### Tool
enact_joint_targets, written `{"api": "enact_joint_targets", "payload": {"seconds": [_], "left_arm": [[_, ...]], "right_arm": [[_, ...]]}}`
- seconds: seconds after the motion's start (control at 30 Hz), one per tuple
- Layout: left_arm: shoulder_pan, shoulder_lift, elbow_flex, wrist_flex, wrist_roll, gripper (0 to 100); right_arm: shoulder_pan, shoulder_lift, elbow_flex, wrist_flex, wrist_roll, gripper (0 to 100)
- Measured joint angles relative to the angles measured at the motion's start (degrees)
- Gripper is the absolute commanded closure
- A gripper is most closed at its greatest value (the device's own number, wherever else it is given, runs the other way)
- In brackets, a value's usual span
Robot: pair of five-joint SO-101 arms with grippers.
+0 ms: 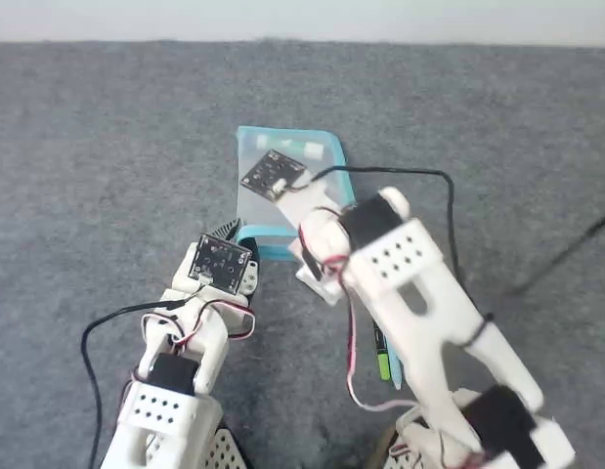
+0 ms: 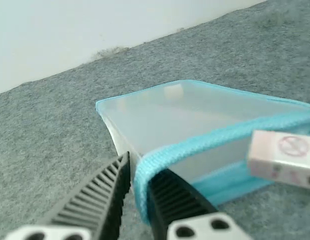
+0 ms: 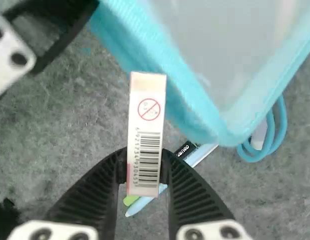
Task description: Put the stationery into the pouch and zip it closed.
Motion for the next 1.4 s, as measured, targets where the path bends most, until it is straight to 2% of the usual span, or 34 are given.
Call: {"api": "enact_joint_targets", "payload": {"seconds": [0.13, 0.3, 0.63, 0.87, 1.4], "left_arm": [[0.1, 0.0, 0.0, 0.0, 0.0, 99], [0.5, 0.0, 0.1, 0.0, 0.0, 99], [0.8, 0.0, 0.3, 0.0, 0.4, 99], [1.0, 0.0, 0.6, -0.2, 0.4, 99], [1.5, 0.0, 0.6, -0.4, 0.4, 99]], "right_arm": [[0.4, 8.1, -5.6, 0.0, -2.7, 99.1], [4.4, 15.7, -14.0, 0.2, -6.2, 99.1], [4.7, 25.6, -30.8, 9.4, -7.5, 97.1], [3.1, 26.6, -31.7, 9.7, -7.6, 79.2], [2.8, 25.8, -32.3, 11.1, -7.6, 78.9]]}}
